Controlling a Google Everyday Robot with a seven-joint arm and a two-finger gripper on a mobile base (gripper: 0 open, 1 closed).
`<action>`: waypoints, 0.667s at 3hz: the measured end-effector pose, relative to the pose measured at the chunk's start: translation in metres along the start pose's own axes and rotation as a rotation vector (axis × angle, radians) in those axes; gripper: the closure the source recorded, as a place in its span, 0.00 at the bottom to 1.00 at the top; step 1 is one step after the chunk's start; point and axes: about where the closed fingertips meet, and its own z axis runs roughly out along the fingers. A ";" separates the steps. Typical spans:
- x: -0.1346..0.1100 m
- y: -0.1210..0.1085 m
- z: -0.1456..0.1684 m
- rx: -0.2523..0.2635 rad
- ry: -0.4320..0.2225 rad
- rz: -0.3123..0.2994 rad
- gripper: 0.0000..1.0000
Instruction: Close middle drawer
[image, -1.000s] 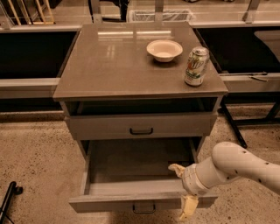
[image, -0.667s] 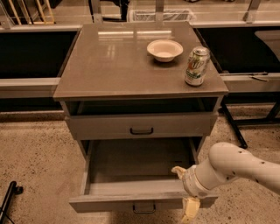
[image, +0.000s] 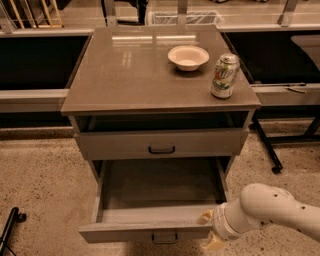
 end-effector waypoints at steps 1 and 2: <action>0.014 0.002 0.027 -0.001 -0.019 -0.059 0.72; 0.030 0.002 0.061 -0.021 -0.035 -0.091 0.95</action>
Offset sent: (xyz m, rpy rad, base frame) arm 0.0007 0.0009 -0.1154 0.0524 -0.0205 0.1326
